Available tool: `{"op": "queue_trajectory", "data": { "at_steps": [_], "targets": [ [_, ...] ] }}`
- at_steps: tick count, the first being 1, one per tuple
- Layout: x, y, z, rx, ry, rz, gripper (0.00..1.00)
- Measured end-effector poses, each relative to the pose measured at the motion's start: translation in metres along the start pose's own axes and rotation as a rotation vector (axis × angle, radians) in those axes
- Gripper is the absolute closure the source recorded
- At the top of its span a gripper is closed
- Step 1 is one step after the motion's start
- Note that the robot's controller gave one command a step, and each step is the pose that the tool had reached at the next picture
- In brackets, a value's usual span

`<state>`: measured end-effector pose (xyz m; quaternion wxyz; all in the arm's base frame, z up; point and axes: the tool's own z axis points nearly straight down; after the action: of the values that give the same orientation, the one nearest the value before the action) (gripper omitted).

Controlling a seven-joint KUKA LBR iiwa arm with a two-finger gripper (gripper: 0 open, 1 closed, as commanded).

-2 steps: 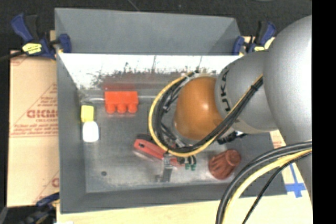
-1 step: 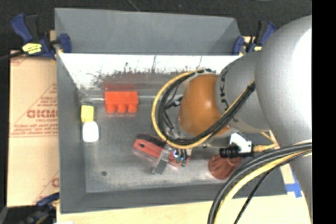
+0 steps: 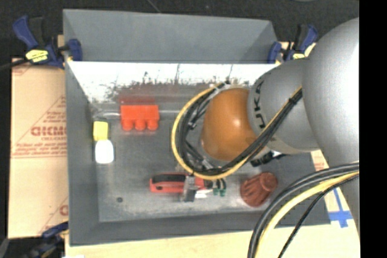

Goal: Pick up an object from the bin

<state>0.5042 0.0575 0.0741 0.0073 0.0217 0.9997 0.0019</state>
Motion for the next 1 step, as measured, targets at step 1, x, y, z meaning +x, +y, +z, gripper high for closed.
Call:
{"op": "queue_trajectory", "data": {
  "at_steps": [1],
  "targets": [
    [0.0000, 0.0000, 0.0000, 0.000, 0.000, 0.001, 1.00]
  ]
}}
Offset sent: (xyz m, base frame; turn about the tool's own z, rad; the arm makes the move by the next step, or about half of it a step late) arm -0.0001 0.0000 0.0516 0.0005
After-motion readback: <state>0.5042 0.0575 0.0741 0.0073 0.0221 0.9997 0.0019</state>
